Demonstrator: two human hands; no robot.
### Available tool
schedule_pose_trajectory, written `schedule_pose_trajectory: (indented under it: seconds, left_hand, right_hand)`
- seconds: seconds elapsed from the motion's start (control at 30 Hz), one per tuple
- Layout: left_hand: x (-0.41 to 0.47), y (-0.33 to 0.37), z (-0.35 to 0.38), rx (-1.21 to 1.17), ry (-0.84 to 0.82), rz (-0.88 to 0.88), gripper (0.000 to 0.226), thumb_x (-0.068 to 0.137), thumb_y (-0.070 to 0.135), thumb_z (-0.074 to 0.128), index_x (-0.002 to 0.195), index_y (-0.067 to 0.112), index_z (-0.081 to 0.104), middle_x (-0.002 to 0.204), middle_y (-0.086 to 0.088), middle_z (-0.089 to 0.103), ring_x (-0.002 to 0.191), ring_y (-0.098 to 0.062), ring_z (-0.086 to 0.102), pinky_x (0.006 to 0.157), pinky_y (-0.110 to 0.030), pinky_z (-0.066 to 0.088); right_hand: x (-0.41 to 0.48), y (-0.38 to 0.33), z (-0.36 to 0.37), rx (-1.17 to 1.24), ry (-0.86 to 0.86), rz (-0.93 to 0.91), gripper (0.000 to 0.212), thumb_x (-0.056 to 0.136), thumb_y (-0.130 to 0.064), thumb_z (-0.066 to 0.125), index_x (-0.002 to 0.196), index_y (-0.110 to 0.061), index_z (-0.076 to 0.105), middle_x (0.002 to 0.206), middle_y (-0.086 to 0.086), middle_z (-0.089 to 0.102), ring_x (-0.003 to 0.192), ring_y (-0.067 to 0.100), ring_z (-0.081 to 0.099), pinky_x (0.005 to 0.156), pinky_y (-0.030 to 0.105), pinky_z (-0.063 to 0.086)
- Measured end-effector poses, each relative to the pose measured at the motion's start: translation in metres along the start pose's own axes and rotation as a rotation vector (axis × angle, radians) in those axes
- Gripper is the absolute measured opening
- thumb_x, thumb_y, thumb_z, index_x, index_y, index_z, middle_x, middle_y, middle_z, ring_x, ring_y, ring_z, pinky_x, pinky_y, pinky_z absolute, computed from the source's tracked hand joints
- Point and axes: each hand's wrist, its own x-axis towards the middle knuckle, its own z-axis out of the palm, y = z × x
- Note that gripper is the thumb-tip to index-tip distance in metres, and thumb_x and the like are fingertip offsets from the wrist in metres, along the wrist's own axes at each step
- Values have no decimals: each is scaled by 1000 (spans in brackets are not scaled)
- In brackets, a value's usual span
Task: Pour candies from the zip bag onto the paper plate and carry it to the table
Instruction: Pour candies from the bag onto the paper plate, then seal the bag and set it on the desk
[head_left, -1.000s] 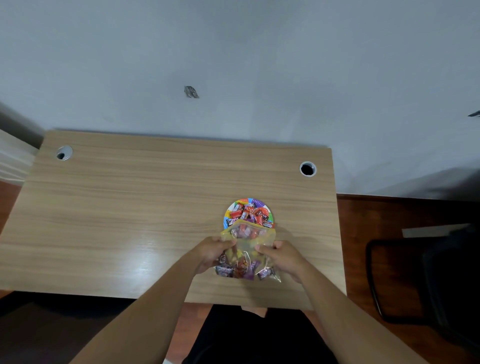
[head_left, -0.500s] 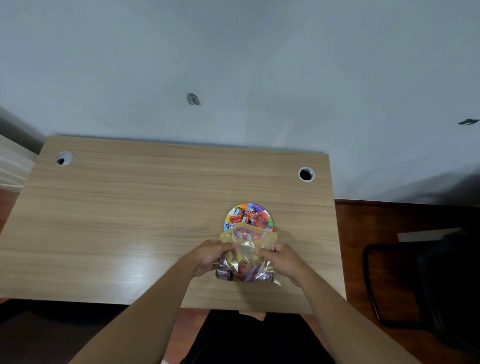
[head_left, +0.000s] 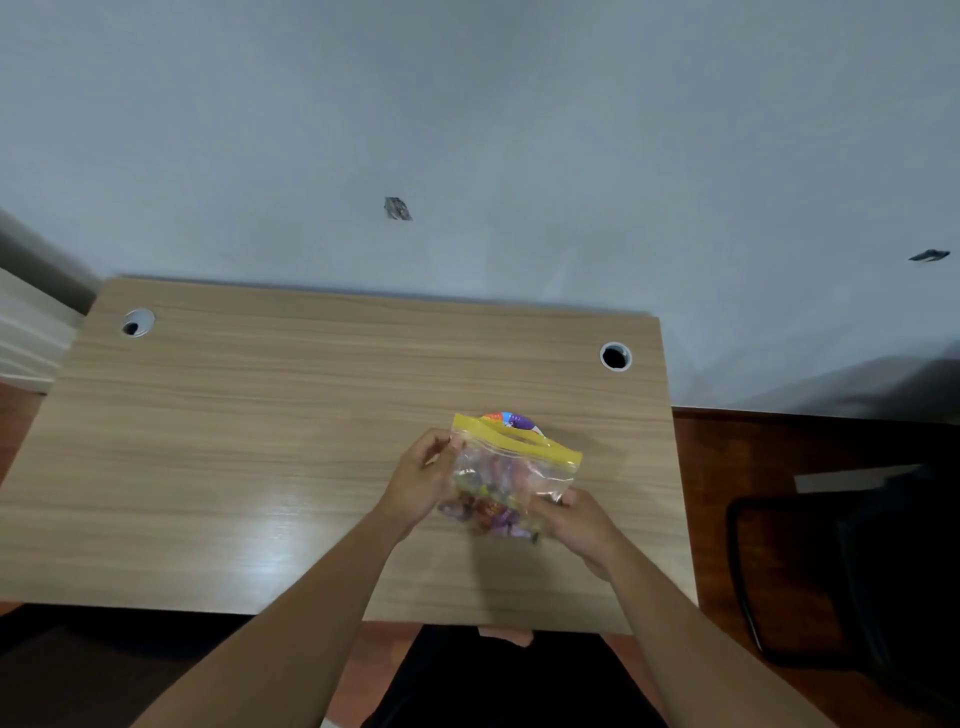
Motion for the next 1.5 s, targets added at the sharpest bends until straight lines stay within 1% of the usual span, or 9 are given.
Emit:
schedule_pose_trajectory:
  seconds: [0.13, 0.27, 0.43, 0.6, 0.73, 0.9, 1.1, 1.3, 1.5]
  left_hand:
    - [5, 18, -9, -6, -4, 190, 16, 107, 15, 64, 108, 0, 72, 104, -21, 78, 96, -22, 75, 93, -42, 58]
    - [3, 39, -17, 32, -28, 313, 16, 108, 12, 62, 106, -1, 70, 92, -10, 78, 85, -22, 75, 79, -36, 60]
    - [-8, 70, -26, 192, -33, 451, 14, 106, 17, 67, 99, 7, 74, 93, -10, 80, 81, -12, 74, 77, -24, 54]
    - [-15, 80, -33, 244, -30, 506, 13, 105, 17, 67, 99, 11, 75, 93, -4, 81, 88, -27, 76, 82, -36, 56]
    - [-23, 86, -39, 227, -24, 517, 11, 105, 17, 68, 102, 9, 75, 93, -6, 80, 89, -25, 77, 83, -39, 59]
    - [-32, 90, -54, 167, -51, 486, 14, 103, 26, 72, 116, 21, 74, 108, 2, 78, 99, -23, 76, 91, -41, 61]
    - [-42, 95, -65, 88, 45, 520, 7, 96, 16, 79, 101, 11, 78, 101, -4, 78, 93, -12, 71, 85, -28, 56]
    - [-49, 102, -76, 45, 197, 529, 18, 92, 10, 81, 84, 26, 78, 86, 4, 78, 86, -8, 70, 83, -26, 53]
    - [-52, 102, -98, 68, 181, 529, 4, 93, 13, 81, 90, 10, 80, 90, -5, 80, 92, -23, 75, 88, -39, 59]
  right_hand:
    - [-1, 5, -2, -42, 48, 9, 46, 75, -58, 82, 106, -24, 88, 83, -3, 69, 78, 16, 51, 74, 38, 41]
    - [-27, -28, -10, -115, 101, -113, 21, 100, -23, 68, 107, -33, 84, 76, -17, 73, 75, 6, 59, 71, 21, 47]
    - [-44, -80, -15, -108, 436, -465, 64, 90, 9, 47, 145, -21, 60, 145, -6, 67, 137, 11, 60, 114, 29, 46]
    - [-76, -153, 3, -390, 295, -733, 49, 93, -18, 71, 140, -32, 61, 142, -18, 60, 139, -1, 51, 115, 19, 38]
    - [-71, -172, 22, -736, 173, -805, 42, 92, -45, 76, 130, -32, 68, 129, -15, 68, 124, 10, 60, 109, 32, 47]
    - [-69, -181, 38, -707, 179, -848, 12, 97, -36, 73, 104, -27, 74, 96, -12, 75, 91, 15, 69, 86, 44, 58]
    - [-76, -188, 59, -730, 164, -912, 8, 98, -33, 72, 100, -26, 74, 89, -11, 72, 86, 14, 66, 82, 44, 56]
    - [-77, -195, 83, -637, 156, -900, 11, 96, -37, 71, 100, -28, 76, 93, -13, 75, 90, 12, 71, 85, 44, 59]
    - [-78, -202, 99, -594, 109, -852, 19, 94, -46, 80, 100, -28, 83, 89, -9, 79, 84, 12, 71, 81, 40, 57]
